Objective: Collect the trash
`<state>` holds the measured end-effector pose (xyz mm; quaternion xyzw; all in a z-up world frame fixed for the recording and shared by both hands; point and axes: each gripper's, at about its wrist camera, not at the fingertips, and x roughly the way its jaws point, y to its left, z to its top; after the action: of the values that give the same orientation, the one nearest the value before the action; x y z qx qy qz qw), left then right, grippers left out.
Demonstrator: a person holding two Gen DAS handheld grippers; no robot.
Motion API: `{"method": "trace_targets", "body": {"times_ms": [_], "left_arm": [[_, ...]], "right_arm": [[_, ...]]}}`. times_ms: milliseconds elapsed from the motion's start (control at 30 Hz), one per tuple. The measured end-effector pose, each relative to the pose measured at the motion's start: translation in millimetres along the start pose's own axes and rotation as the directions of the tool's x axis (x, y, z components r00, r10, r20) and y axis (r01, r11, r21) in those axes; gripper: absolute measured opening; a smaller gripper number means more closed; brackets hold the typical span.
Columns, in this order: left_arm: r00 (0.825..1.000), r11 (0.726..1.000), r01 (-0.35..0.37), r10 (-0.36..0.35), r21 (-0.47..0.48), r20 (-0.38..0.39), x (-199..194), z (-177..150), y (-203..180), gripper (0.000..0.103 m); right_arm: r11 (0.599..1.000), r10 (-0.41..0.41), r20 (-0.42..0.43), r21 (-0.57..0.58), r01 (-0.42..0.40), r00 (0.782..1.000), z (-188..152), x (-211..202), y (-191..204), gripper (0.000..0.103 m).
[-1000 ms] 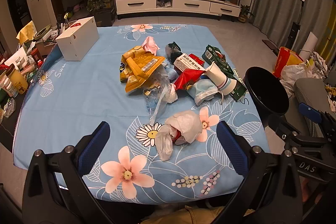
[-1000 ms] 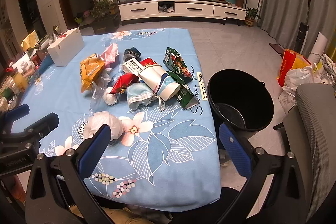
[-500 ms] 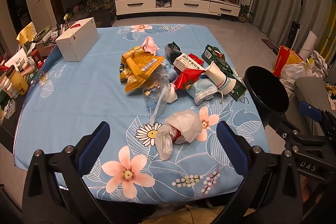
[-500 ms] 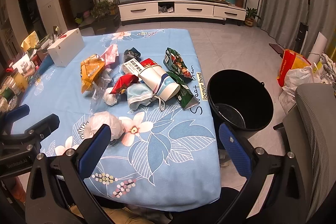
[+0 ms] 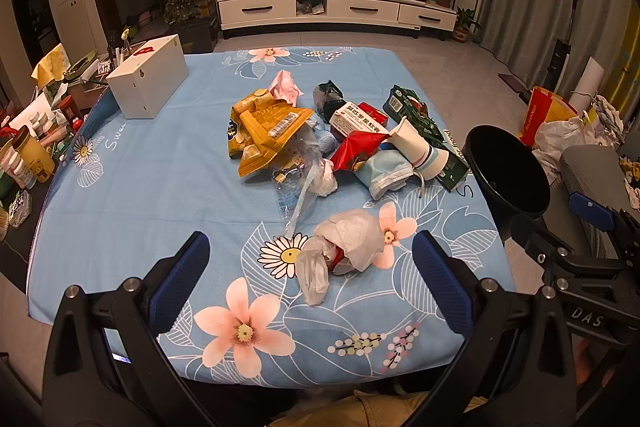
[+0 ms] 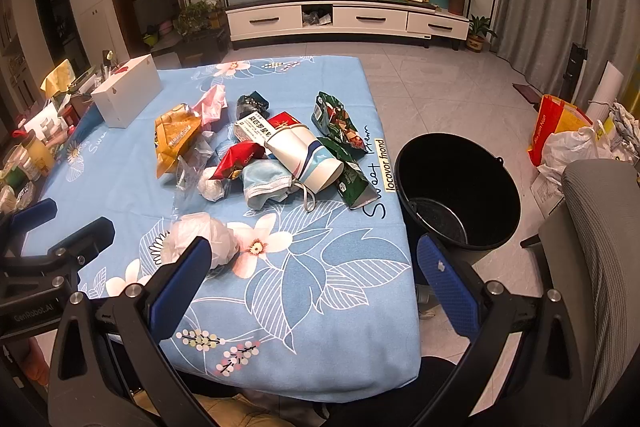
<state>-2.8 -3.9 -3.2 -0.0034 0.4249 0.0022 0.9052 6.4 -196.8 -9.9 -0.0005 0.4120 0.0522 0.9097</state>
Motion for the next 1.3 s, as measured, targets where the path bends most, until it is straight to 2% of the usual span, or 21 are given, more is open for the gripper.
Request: {"method": "trace_targets", "body": {"times_ms": [1167,1233,1300], "left_arm": [[1.000,1.000,0.001,-0.001,0.002,-0.011,1.7,-5.3,-0.2,0.101],[1.000,1.000,0.014,-0.014,-0.007,-0.015,4.0,-6.2,2.0,0.101],[0.997,0.996,0.078,-0.078,-0.041,-0.015,6.6,-7.8,11.3,0.101]], "right_arm": [[1.000,0.005,-0.005,0.007,-0.005,1.000,-2.9,1.3,0.3,0.100],[1.000,0.015,-0.007,0.011,-0.015,1.000,-3.3,2.6,-2.2,0.100],[0.998,0.054,-0.014,0.019,-0.054,0.998,-4.7,7.1,-3.8,0.100]]}}
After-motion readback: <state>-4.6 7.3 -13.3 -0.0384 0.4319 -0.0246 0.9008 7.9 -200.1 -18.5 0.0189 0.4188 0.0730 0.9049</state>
